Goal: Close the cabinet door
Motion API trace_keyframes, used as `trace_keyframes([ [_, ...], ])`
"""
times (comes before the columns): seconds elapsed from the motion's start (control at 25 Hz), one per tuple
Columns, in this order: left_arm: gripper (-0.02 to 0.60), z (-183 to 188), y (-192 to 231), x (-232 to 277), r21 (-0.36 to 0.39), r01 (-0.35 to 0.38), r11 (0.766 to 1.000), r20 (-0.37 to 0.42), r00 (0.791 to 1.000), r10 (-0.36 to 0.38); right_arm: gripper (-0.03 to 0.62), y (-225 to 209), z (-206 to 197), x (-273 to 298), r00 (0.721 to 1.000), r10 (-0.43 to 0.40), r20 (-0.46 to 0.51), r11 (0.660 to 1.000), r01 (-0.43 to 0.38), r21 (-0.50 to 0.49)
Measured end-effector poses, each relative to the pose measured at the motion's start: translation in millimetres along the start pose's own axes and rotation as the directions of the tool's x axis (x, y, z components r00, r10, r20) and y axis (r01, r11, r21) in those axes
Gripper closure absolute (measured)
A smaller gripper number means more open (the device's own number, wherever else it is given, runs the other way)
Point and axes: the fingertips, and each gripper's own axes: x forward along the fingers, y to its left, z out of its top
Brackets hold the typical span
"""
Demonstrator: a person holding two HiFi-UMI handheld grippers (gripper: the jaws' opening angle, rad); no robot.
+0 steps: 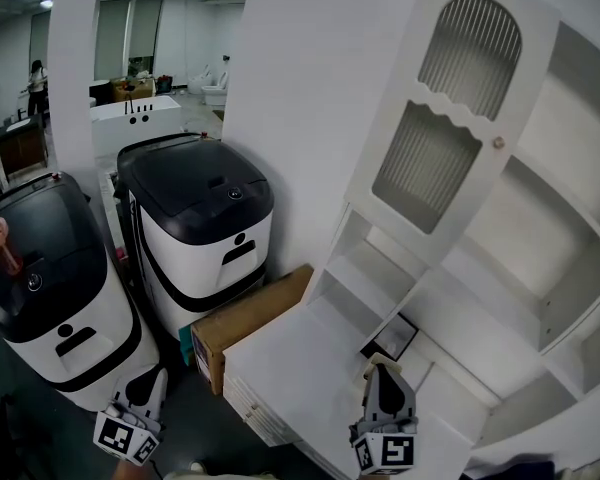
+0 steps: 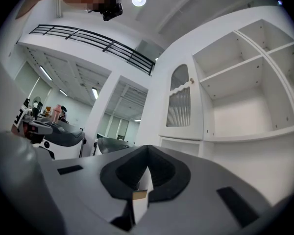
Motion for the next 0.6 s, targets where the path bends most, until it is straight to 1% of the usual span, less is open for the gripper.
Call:
trace_keyframes([
  [0.12, 0.577, 2, 0, 0, 0.001, 0.009, 1.000, 0.010, 1.000, -0.009, 0.597, 7, -6, -3, 1.000, 0.007, -0.015, 1.000, -0.007, 0.008],
  [0.4, 0.578, 3, -2, -2, 0.003, 0.037, 0.999, 0.010, 0.999, -0.037, 0.597, 20, -3, -5, 1.000, 0.018, -0.009, 1.000, -0.018, 0.007],
  [0.6, 0.577, 0, 5, -10, -0.003, 0.035, 0.999, 0.004, 0.999, -0.035, 0.597, 29, -3, -6, 1.000, 0.012, -0.018, 1.000, -0.012, 0.012],
])
